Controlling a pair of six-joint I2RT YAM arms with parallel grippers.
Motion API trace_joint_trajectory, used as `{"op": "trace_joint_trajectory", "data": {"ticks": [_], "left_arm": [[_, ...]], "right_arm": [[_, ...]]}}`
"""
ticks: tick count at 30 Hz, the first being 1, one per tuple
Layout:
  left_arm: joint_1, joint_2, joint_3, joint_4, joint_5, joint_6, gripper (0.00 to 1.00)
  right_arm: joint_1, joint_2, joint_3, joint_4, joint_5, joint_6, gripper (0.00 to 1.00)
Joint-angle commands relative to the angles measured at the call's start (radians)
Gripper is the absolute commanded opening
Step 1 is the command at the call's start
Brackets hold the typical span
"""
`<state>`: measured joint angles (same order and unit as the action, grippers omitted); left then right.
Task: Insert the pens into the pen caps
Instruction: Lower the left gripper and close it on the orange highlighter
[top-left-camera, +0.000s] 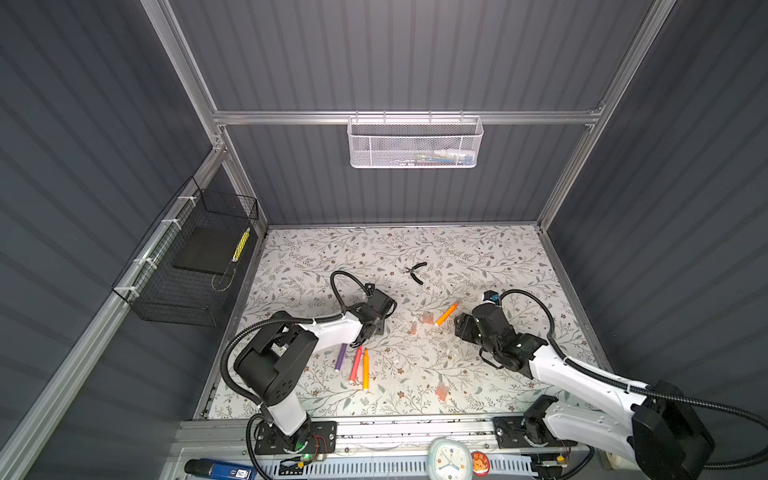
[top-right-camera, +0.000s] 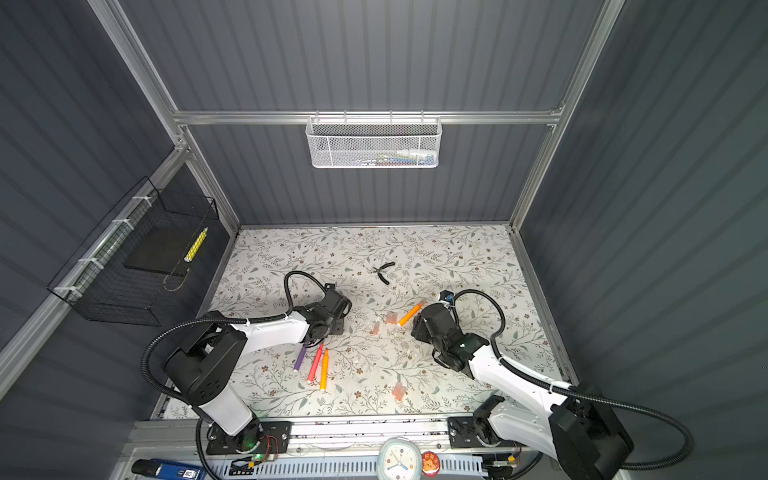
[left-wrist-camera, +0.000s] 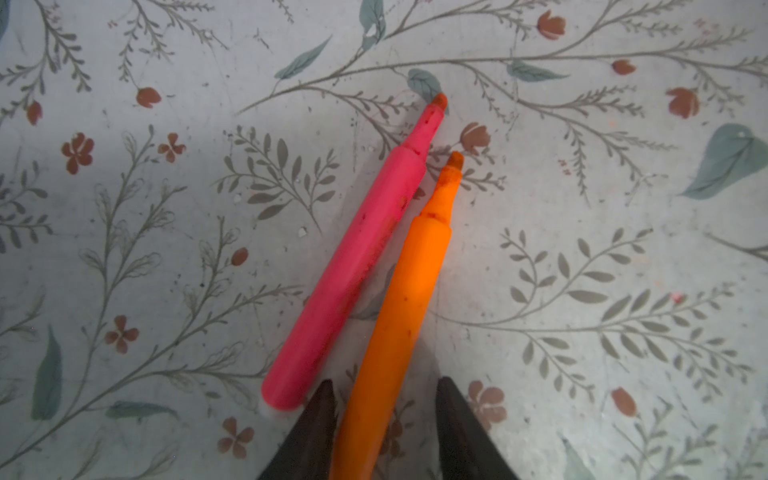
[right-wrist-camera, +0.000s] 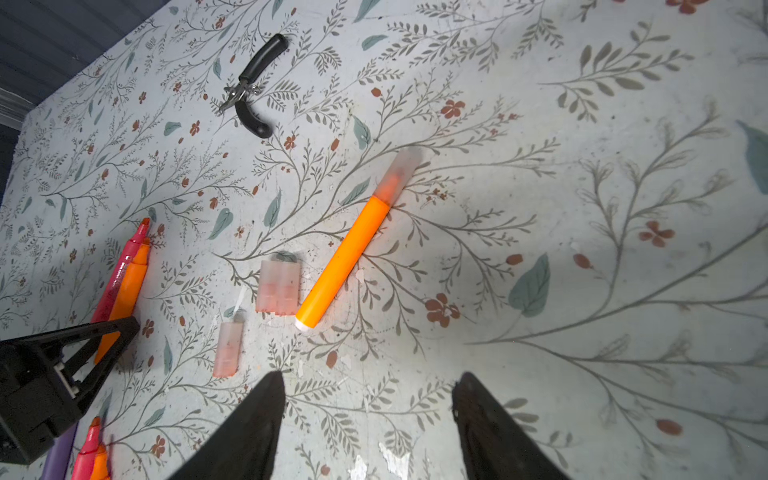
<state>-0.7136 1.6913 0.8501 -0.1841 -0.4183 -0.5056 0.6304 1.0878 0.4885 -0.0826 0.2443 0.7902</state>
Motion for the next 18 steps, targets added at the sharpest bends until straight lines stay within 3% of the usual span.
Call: {"op": "trace_joint_trajectory", "data": {"ticks": [1, 7, 13, 18], "left_arm": [[0.005, 0.002, 0.007, -0.034, 0.02, -0.002, 0.36], [0.005, 0.003, 0.003, -0.049, 0.021, -0.005, 0.33], [0.005, 0.011, -0.012, -0.044, 0.024, -0.022, 0.39], [0.006, 0.014, -0.02, -0.054, 0.041, -0.03, 0.38]], "right_arm": [[0.003, -0.014, -0.01, -0.01, 0.019, 0.012, 0.67], [0.003, -0.024, -0.008, -0.019, 0.018, 0.014, 0.67], [0.003, -0.038, -0.022, -0.005, 0.007, 0.023, 0.67], [0.003, -0.054, -0.019, -0.02, 0.004, 0.02, 0.67]]}}
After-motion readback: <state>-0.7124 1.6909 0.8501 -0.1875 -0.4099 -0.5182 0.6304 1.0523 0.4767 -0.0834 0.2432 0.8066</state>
